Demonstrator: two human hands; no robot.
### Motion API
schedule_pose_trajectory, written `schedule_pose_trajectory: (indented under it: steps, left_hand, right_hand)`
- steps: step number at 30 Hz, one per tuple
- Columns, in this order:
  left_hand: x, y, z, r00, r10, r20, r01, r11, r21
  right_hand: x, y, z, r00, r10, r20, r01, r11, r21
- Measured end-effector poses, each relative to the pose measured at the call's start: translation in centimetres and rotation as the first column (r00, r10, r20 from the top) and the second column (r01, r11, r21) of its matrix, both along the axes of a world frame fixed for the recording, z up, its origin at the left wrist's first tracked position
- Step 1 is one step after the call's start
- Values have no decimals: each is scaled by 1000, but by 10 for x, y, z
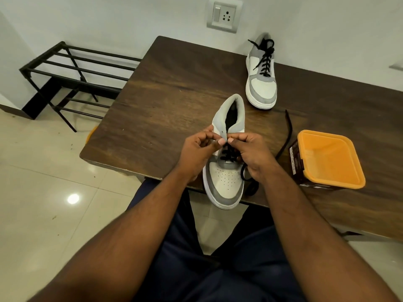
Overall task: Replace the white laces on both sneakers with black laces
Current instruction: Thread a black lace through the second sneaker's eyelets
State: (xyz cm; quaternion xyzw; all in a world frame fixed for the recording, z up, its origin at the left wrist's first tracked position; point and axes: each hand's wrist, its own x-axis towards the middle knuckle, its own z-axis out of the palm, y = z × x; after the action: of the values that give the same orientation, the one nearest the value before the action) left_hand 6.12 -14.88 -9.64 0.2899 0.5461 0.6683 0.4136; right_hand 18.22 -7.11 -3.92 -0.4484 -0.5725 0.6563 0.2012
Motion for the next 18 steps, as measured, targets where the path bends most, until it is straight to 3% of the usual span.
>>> schedule_pose_trajectory:
  steps: [4,6,8,10,11,12,13,14,15,16,18]
  left_hand:
    - [10,5,4,984,173,-33,-175,982,-75]
    - [16,5,11,946,292,142,-280,955,-100]
    - [10,2,22,785,402,472,-379,913,-147]
    - [-8,-7,32,515,433,740,-466,866,-182]
    - [-18,-14,35,412,431,803,-505,841,-192]
    - [-23,-20,40,372,444,815,-531,822,-205]
    - [-26,-24,43,421,482,769,-535,816,-218]
    - [-25,-27,45,564,521,641,-510,830,-226]
    - [-21,-29,49,739,525,422,-460,851,-253]
    - [-17,-30,51,879,443,180,-382,877,-292]
    - [-11,-26,55,984,143,-110,-173,922,-347]
  right_hand:
    - [1,3,2,997,47,68,-49,999,21]
    - [4,6,-2,982,111,155,-130,984,121]
    - [9,10,-7,954,164,252,-228,941,249]
    - [13,14,-8,916,184,355,-316,878,359]
    - [15,16,-7,887,177,427,-367,830,419]
    - [17,17,-5,848,150,508,-419,776,472]
    - [19,17,-3,808,121,576,-473,716,513]
    - [21,16,0,767,94,635,-526,659,538]
    - [21,14,3,728,66,682,-572,607,552]
    - [21,12,6,700,34,713,-601,569,562]
    - [20,10,9,691,-11,723,-611,526,592]
